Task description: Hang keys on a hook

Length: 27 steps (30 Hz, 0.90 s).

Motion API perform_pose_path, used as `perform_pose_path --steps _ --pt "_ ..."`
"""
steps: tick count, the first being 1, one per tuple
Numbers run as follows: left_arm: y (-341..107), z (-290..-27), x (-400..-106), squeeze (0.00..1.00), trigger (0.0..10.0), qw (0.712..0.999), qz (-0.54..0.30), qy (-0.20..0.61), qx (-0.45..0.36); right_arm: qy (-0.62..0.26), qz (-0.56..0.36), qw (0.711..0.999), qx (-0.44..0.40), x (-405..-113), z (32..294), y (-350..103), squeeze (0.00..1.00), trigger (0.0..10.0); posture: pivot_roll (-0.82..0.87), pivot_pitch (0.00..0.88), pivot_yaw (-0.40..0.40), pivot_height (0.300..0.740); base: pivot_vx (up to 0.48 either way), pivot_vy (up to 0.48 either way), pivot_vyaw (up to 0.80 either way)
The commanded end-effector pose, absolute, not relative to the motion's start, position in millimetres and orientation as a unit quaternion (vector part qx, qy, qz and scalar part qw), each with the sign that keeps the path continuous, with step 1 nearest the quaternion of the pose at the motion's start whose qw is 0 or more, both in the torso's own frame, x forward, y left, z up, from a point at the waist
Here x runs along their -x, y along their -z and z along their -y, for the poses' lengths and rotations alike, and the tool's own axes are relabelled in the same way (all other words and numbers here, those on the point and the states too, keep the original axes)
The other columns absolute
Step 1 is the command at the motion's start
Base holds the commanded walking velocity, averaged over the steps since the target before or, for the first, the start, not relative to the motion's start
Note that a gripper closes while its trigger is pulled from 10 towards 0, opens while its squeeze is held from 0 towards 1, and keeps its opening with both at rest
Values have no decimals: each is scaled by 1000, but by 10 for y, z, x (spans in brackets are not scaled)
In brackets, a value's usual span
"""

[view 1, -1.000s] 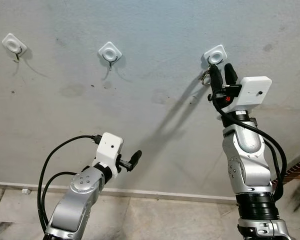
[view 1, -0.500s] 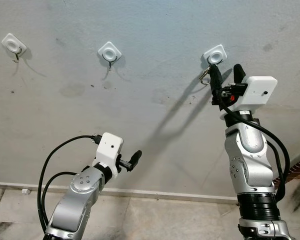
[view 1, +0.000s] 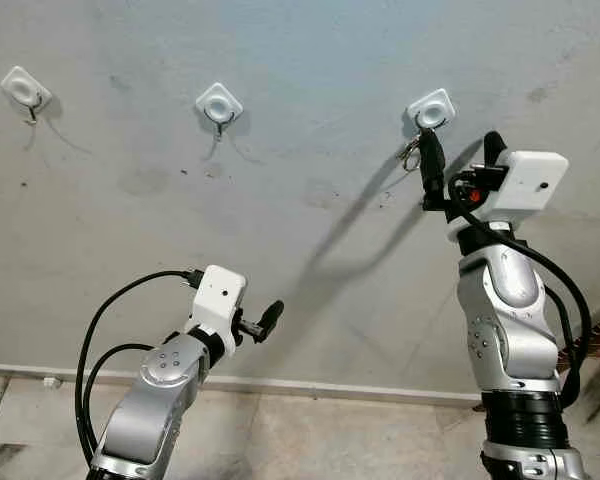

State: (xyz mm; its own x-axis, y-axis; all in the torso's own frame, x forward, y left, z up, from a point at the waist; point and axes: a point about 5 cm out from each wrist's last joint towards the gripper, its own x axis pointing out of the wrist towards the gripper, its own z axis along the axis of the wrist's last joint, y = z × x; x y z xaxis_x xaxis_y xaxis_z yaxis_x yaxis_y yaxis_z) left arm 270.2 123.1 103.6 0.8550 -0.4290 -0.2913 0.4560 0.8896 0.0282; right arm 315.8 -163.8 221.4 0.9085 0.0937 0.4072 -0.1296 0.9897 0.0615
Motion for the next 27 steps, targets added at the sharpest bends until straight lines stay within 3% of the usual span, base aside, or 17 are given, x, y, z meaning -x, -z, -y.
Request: perform_pose_path --steps 1,5,22,25,26,27 --pt "-1023 -1230 -2690 0 10000 961 -144 231 -51 -83 170 981 -40 -3131 1596 -2083 1000 10000 157 93 -26 740 0 0 0" --pt "-1020 -1230 -2694 0 10000 961 -144 232 -51 -134 171 975 -38 -3027 1544 -2117 1000 10000 152 92 -26 740 0 0 0" --pt "-1010 -1222 -2708 0 10000 960 -143 234 -53 -137 168 976 -20 -2936 1582 -2178 1000 10000 144 74 -25 740 0 0 0" --pt "-1033 -1232 -2724 0 10000 963 -134 229 -51 -138 167 976 -13 -2894 1600 -2198 533 10000 137 68 -28 740 0 0 0" --pt "-1073 -1234 -2741 0 10000 965 -124 226 -47 -135 165 977 -8 -2859 1615 -2205 102 10000 137 68 -28 740 0 0 0" --pt "-1105 -1235 -2756 0 10000 967 -116 223 -44 -132 164 978 -8 -2832 1623 -2199 0 10000 130 62 -30 740 0 0 0"
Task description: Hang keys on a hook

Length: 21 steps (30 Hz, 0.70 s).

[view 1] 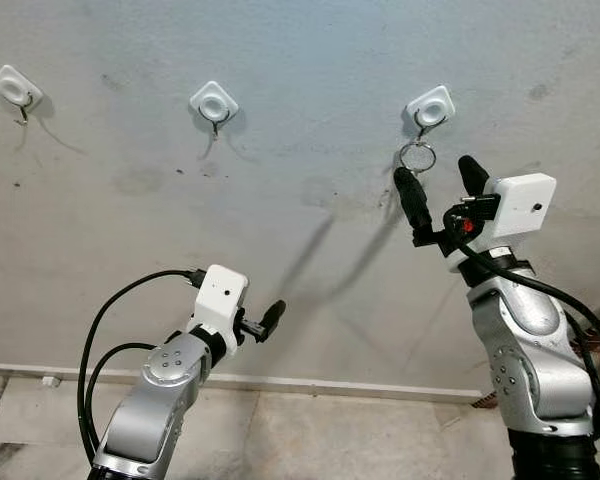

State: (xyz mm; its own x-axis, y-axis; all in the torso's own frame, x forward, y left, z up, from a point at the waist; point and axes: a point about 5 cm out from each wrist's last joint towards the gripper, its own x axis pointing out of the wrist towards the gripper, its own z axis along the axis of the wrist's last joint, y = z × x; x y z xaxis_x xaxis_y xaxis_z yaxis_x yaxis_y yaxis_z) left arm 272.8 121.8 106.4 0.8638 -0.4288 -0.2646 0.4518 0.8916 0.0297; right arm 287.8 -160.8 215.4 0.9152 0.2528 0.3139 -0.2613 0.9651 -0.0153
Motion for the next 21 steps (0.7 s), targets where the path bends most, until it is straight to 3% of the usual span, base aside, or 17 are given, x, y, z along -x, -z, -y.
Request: perform_pose_path --steps 1,13,21 --pt "-1125 -1236 -2766 0 10000 968 -111 221 -42 -129 162 978 -7 -2814 1628 -2195 0 10000 130 62 -30 740 0 0 0" --pt "-1427 -1135 -2836 0 10000 966 -66 249 -31 -100 103 990 -2 -2390 1685 -1968 0 10000 97 40 -22 740 0 0 0" --pt "-1559 -1201 -2759 0 10000 961 -30 272 -30 -76 62 995 5 -2143 1735 -1848 0 10000 84 27 -24 740 0 0 0"
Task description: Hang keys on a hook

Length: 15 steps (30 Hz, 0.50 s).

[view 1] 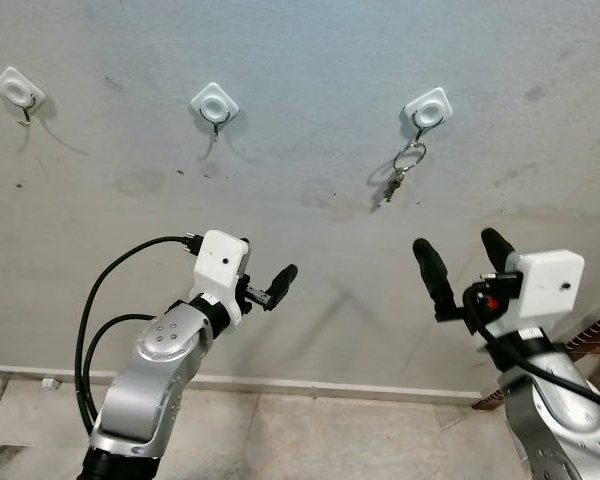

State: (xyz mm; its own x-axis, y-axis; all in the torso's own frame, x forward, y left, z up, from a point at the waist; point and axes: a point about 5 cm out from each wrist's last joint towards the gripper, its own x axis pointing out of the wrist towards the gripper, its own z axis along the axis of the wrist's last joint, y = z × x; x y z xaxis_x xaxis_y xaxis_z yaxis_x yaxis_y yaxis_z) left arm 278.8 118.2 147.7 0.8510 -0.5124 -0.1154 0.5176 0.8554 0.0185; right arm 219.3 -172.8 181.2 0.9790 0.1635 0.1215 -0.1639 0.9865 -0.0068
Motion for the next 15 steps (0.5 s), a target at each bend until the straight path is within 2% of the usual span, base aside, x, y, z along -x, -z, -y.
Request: perform_pose_path --steps 1,5,13,15 --pt "-1577 -1201 -2752 0 10000 961 -23 273 -31 -73 59 996 4 -2127 1737 -1842 0 10000 84 27 -24 740 0 0 0" --pt "-1593 -1198 -2686 0 10000 962 -13 271 -42 -64 40 997 1 -2037 1735 -1794 0 10000 76 18 -24 740 0 0 0" --pt "-1429 -1355 -2670 0 10000 976 -43 198 -75 -51 18 998 -10 -1924 1709 -1757 0 10000 55 9 -25 740 0 0 0" --pt "-1411 -1386 -2692 0 10000 979 -47 180 -89 -48 15 999 -11 -1934 1714 -1754 0 10000 54 8 -25 740 0 0 -606"
